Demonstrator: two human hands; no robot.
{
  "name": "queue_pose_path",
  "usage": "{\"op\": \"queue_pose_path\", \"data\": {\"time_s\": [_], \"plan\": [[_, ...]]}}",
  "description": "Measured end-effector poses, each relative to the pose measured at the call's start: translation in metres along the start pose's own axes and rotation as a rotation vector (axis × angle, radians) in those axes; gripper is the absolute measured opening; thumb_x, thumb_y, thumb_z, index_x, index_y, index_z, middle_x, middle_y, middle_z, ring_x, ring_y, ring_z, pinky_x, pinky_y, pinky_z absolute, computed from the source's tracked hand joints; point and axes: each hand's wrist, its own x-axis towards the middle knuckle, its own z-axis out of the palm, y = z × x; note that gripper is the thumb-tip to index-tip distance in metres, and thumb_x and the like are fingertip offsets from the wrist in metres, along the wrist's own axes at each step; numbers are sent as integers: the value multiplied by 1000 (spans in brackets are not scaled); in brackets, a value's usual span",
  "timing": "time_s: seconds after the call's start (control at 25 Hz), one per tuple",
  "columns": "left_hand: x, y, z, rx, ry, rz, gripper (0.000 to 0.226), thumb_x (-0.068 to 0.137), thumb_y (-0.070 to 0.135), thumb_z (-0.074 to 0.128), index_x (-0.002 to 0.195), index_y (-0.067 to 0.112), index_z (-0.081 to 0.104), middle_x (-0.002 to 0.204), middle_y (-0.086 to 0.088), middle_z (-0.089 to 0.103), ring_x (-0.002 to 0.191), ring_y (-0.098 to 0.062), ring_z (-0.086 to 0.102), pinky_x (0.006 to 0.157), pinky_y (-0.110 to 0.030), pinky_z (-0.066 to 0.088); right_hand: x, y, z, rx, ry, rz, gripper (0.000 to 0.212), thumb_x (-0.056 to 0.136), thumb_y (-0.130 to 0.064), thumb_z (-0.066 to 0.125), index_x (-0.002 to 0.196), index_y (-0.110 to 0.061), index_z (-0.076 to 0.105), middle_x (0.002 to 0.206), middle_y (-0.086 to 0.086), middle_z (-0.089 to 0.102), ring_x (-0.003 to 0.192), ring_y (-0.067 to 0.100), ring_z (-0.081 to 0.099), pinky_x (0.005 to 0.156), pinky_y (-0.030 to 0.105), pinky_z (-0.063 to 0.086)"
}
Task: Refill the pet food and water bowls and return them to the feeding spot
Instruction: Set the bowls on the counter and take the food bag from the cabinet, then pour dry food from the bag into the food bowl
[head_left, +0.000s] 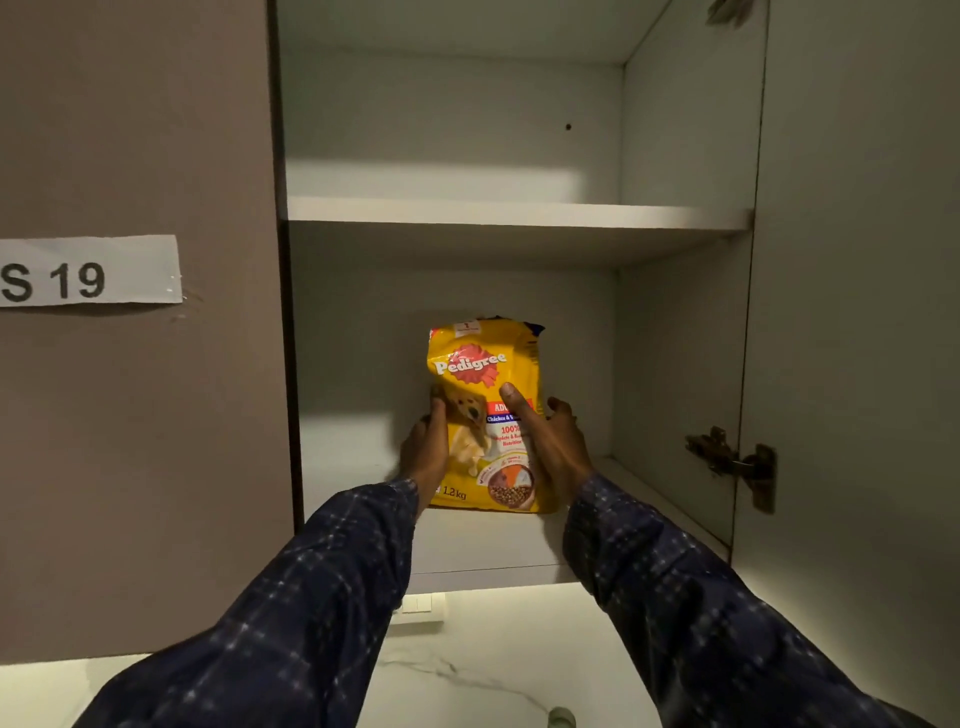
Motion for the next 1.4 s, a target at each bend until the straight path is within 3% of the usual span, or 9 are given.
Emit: {"op": "queue_pose_path", "data": {"time_s": [0.12,0.28,0.4,0.68,0.88,1.04,1.16,1.32,1.4], "plan": [[3,-8,1,-7,21,-3,74,100,76,26,127,19,66,131,-14,70,118,-38,66,109,-52,53,-1,12,1,63,-89,24,106,49,-94,74,128,-25,70,107,1,83,91,27,82,91,54,64],[-13,-4,-3,-13,57,30,57,102,64,38,110,18,70,117,-13,75,107,-36,69,103,-51,56,-26,1,5,76,31,-47,73,68,-85,61,110,-28,74,97,-3,84,80,18,82,80,41,67],[-54,6,-13,-36,104,81,37,107,41,42,111,16,69,118,-15,74,105,-35,67,101,-49,56,-62,-15,2,102,117,-132,62,76,-81,58,109,-31,73,98,-3,83,81,16,82,79,41,67],[-232,2,-80,-234,76,271,17,110,47,44,109,55,59,113,20,67,109,-17,65,107,-44,52,-238,-30,-8,160,174,-309,48,92,-65,52,115,-27,72,101,-3,83,87,23,82,76,44,66],[-365,-95,-134,-125,176,68,51,104,62,40,138,35,67,135,4,73,126,-29,66,113,-54,48,-388,53,14,192,240,-196,37,102,-49,43,108,-26,72,91,-9,83,84,16,80,68,28,65],[-451,-195,-168,-118,233,-160,76,90,86,31,128,35,73,123,1,77,117,-27,69,108,-56,52,-487,136,36,193,256,65,43,106,-47,44,108,-18,75,90,-5,83,81,15,81,59,23,62],[-490,-270,-181,-184,246,-343,87,79,96,34,126,33,73,116,-2,78,111,-27,72,100,-56,57,-534,193,49,213,254,256,57,96,-60,46,112,-15,75,97,6,84,88,28,81,74,46,66],[-491,-307,-206,-338,155,-415,40,106,48,48,118,23,77,101,-2,84,100,-26,78,81,-39,63,-546,235,69,184,298,278,59,98,-62,49,107,-11,78,90,14,82,88,41,79,82,61,63],[-470,-314,-217,-321,52,-376,40,104,54,50,121,26,72,108,1,84,101,-21,79,76,-30,61,-535,246,73,179,313,267,66,92,-77,53,99,-17,79,87,16,82,82,40,79,77,57,63]]}}
